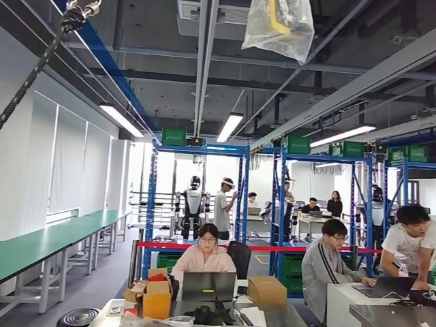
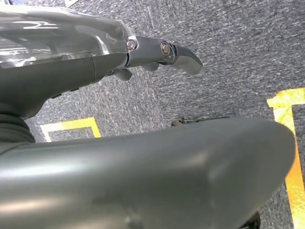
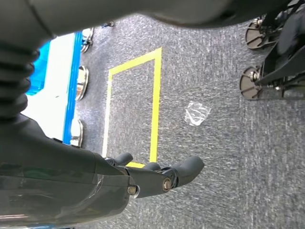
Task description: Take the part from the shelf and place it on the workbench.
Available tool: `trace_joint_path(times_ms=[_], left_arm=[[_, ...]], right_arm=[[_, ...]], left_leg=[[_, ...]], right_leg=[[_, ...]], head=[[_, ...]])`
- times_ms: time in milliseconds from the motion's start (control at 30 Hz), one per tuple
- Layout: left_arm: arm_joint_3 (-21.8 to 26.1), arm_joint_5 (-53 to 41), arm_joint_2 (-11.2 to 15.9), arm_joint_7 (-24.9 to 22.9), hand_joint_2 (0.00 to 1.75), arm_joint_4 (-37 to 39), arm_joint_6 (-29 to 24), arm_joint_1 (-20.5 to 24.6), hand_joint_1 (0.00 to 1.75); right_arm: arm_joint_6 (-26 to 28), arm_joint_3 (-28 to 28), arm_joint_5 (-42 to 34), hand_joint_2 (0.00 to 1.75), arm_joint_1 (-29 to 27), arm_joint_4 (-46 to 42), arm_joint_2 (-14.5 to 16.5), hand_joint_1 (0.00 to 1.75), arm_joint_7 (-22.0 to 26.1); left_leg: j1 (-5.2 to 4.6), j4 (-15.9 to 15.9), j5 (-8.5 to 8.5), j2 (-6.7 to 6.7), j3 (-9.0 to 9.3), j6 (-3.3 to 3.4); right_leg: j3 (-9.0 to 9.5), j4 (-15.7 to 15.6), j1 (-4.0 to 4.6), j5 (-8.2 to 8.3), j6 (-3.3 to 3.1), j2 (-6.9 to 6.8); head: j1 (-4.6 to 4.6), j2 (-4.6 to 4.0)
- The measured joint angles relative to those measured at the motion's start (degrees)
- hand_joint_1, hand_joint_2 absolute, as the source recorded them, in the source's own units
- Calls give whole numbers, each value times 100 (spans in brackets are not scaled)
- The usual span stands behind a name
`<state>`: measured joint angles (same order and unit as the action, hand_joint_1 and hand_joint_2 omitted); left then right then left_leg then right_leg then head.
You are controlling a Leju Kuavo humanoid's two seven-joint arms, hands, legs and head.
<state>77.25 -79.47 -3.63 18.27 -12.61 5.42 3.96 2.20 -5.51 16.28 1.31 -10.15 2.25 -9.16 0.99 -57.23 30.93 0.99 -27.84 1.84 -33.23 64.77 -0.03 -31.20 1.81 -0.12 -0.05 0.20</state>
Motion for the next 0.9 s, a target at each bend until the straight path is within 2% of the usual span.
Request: trace_joint_path(times_ms=[33,67,100,167,233,267,333,367,400,433,467,533,567,600,667,733,867,900], left_arm=[[1,4,-7,1,175,0,-1,4,0],[3,8,-14,1,175,0,-1,10,0],[4,10,-23,2,175,0,-2,15,0],[9,11,-34,2,175,0,-2,22,0],[19,15,-41,3,175,0,-2,22,0],[26,19,-41,4,175,0,-2,21,0],[39,23,-41,5,175,0,-5,17,0],[44,23,-41,6,175,0,-8,12,0],[47,24,-41,6,175,0,-13,6,0],[50,25,-41,6,175,0,-19,2,0],[52,25,-41,7,175,0,-23,3,0],[55,26,-49,11,175,0,-28,18,0],[56,26,-55,13,175,0,-28,26,0],[57,26,-62,16,175,0,-28,29,0],[58,25,-68,24,175,0,-32,23,0],[60,23,-68,31,175,0,-43,20,0],[60,23,-68,33,175,0,-56,23,0],[60,23,-68,33,175,0,-58,23,0]], right_arm=[[-1,-7,2,175,1,-1,-8,0,0],[-3,-15,5,175,1,-1,-16,0,1],[-5,-23,8,175,2,-1,-22,0,1],[-13,-35,12,175,0,-1,-32,0,1],[-20,-37,16,175,2,-1,-39,0,0],[-24,-37,20,175,3,-1,-39,0,1],[-33,-37,43,175,4,-1,-38,0,8],[-36,-37,66,175,3,-1,-38,0,13],[-38,-37,88,175,2,-1,-37,0,17],[-42,-37,107,175,1,-1,-36,0,20],[-45,-37,117,175,2,-1,-34,0,20],[-50,-37,116,87,8,-1,-39,0,27],[-50,-38,112,44,13,-1,-43,0,32],[-51,-39,108,0,16,-1,-49,0,40],[-52,-42,102,0,16,-1,-52,0,56],[-61,-49,97,0,11,-1,-52,0,72],[-81,-77,92,175,13,-1,-52,0,103],[-85,-80,92,175,13,-1,-52,0,107]], left_leg=[[-5,-3,-15,-1,-16,-17],[-6,-6,-31,0,-35,-40],[-5,-8,-47,1,-57,-68],[3,-5,-68,1,-86,-132],[5,-120,58,-11,-143,-175],[5,-335,223,-19,-235,-187],[7,-1080,634,-30,-554,-206],[11,-1433,770,-34,-698,-226],[19,-1617,802,-36,-762,-254],[35,-1562,717,-37,-712,-290],[62,-1274,543,-37,-552,-336],[127,-508,237,-53,-168,-417],[144,-273,183,-67,-62,-390],[148,-175,175,-81,-28,-365],[124,-192,175,-92,-60,-274],[108,-189,148,-92,-78,-257],[97,-191,134,-93,-91,-233],[96,-191,133,-93,-91,-232]], right_leg=[[246,-409,13,100,-36,6],[402,-690,29,155,-69,13],[456,-818,45,160,-91,18],[440,-864,53,187,-137,16],[423,-924,36,248,-217,-7],[407,-951,27,279,-258,-20],[348,-945,44,310,-302,-33],[315,-930,52,319,-314,-35],[285,-908,55,326,-321,-35],[255,-875,52,327,-323,-32],[226,-829,43,321,-316,-25],[134,-675,45,277,-269,-2],[83,-597,56,252,-241,11],[42,-537,71,234,-217,22],[9,-517,73,247,-184,36],[7,-546,60,279,-154,39],[7,-575,49,310,-119,40],[7,-577,48,312,-117,40]], head=[[1,0],[1,1],[1,2],[1,2],[1,0],[1,0],[1,0],[1,0],[1,0],[1,0],[1,0],[2,0],[1,0],[1,-1],[-2,-1],[-2,0],[-2,-1],[-2,-1]])
